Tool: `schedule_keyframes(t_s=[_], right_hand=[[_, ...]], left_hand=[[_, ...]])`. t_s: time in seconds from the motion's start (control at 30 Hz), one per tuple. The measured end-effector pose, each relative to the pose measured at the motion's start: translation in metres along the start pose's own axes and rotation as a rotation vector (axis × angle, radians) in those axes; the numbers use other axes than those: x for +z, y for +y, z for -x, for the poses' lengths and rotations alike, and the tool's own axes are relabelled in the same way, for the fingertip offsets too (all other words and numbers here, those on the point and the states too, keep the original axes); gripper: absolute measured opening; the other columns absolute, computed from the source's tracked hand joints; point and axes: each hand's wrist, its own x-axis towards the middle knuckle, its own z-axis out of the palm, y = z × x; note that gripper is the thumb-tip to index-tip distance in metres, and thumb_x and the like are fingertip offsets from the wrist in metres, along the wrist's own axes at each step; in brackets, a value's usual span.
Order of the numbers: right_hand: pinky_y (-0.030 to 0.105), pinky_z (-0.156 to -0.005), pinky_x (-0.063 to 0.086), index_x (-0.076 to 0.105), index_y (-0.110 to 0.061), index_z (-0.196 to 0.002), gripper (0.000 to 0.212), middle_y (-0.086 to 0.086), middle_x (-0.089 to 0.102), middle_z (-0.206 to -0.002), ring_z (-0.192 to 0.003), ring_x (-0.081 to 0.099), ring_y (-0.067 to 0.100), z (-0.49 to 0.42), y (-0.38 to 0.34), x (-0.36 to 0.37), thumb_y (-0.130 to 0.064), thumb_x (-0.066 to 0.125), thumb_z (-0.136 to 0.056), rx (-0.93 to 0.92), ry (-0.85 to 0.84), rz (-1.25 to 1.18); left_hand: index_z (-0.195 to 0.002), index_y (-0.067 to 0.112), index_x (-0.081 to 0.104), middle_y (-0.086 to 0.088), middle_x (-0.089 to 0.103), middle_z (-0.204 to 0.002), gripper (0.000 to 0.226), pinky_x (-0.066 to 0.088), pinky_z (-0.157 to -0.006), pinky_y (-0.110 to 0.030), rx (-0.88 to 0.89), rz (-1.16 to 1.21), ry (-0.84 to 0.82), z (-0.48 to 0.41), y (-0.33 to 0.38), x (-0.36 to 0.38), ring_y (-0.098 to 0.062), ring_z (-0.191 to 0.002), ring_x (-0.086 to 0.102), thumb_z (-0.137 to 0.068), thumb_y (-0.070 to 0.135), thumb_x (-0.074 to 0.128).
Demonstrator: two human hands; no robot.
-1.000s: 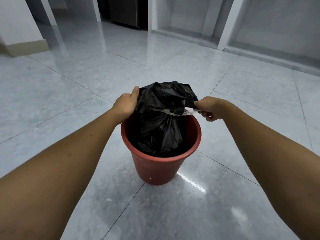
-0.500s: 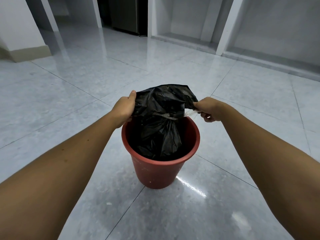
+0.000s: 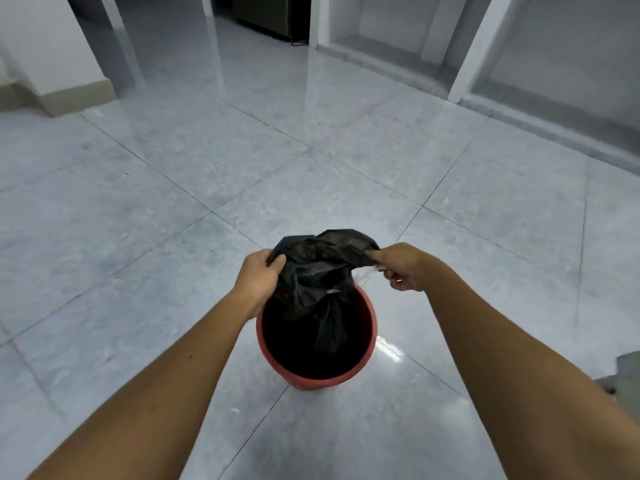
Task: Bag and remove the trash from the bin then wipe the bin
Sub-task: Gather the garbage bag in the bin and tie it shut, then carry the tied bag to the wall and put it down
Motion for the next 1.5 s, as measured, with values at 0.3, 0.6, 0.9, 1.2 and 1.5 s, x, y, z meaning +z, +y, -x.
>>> schedule_keyframes(t_s=[0.3, 0.6, 0.9, 1.2, 1.5], right_hand=[[0.021, -0.048, 0.034, 0.045, -0.011, -0.063, 0.035, 0.003, 0.039, -0.057, -0.048, 0.034, 0.013, 0.190, -0.223, -0.064, -0.027, 0.064, -0.089, -0.099, -0.018, 0.057], [0.022, -0.048, 0.033, 0.043, -0.013, -0.069, 0.029, 0.002, 0.037, -0.059, -0.049, 0.034, 0.015, 0.396, -0.453, -0.100, -0.024, 0.061, -0.089, -0.384, -0.104, 0.132], [0.022, -0.049, 0.035, 0.048, -0.011, -0.078, 0.025, 0.003, 0.042, -0.063, -0.052, 0.037, 0.014, 0.469, -0.576, -0.002, -0.028, 0.062, -0.088, -0.603, -0.163, 0.141], [0.023, -0.048, 0.038, 0.054, -0.007, -0.079, 0.026, 0.004, 0.048, -0.063, -0.052, 0.041, 0.015, 0.475, -0.659, 0.126, -0.029, 0.065, -0.089, -0.652, -0.261, 0.218], [0.020, -0.057, 0.043, 0.055, -0.015, -0.076, 0.017, -0.001, 0.052, -0.062, -0.055, 0.049, 0.008, 0.402, -0.779, 0.232, -0.014, 0.065, -0.090, -0.526, -0.641, 0.641]], left_hand=[[-0.108, 0.006, 0.061, -0.009, 0.061, -0.094, 0.021, 0.042, -0.066, -0.030, -0.061, -0.026, 0.157, 0.091, 0.255, -0.081, -0.021, -0.077, 0.054, -0.098, 0.019, 0.047], [-0.121, 0.012, 0.048, -0.005, 0.057, -0.088, 0.024, 0.034, -0.048, -0.024, 0.052, -0.028, 0.340, 0.185, 0.510, -0.230, -0.012, -0.062, 0.048, -0.097, 0.017, 0.047], [-0.097, 0.019, 0.048, -0.008, 0.056, -0.087, 0.015, 0.044, -0.069, -0.031, 0.194, 0.039, 0.487, 0.233, 0.588, -0.388, -0.018, -0.072, 0.052, -0.094, 0.005, 0.049], [-0.089, 0.015, 0.067, -0.012, 0.065, -0.108, 0.028, 0.048, -0.089, -0.032, 0.139, 0.027, 0.691, 0.211, 0.581, -0.517, -0.025, -0.100, 0.059, -0.093, 0.003, 0.042], [-0.109, 0.001, 0.067, -0.012, 0.066, -0.105, 0.023, 0.047, -0.080, -0.028, -0.154, -0.014, 0.515, 0.113, 0.579, -0.638, -0.019, -0.090, 0.059, -0.088, 0.010, 0.064]])
